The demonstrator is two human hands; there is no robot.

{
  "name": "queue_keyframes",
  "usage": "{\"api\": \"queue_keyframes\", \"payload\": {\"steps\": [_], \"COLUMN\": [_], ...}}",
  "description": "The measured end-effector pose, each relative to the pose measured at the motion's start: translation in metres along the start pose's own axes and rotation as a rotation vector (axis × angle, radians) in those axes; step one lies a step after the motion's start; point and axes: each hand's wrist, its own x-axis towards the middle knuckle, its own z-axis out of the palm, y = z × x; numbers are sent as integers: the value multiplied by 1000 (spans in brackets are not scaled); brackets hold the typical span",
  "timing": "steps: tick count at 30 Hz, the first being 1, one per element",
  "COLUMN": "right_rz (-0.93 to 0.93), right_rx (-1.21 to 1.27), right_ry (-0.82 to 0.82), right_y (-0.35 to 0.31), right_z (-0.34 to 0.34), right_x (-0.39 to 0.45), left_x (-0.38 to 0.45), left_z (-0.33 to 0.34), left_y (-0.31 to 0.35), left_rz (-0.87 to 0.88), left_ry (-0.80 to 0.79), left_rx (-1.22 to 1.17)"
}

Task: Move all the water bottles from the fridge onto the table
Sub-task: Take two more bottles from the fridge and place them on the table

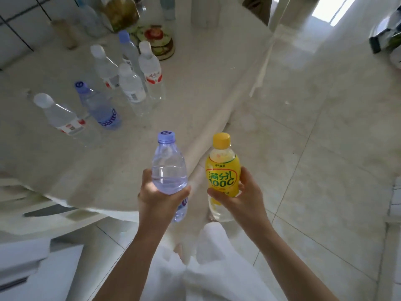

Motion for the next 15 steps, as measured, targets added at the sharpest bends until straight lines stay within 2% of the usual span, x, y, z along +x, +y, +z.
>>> {"api": "queue_keyframes", "payload": {"steps": [4, 7, 15], "right_rz": [-84, -138, -211], "right_rx": [-137, -188, -251], "right_ry": [-97, -111, -259], "right_y": [-23, -44, -82], "right_z": [-23, -28, 10], "right_x": [71, 116, 191], "left_x": [30, 45, 81], "left_z": [33, 43, 30], "left_y": [19, 33, 45], "left_rz": [-88, -74, -126], "left_ry": [41, 126, 317], "left_rx": [-38, -81, -168]}}
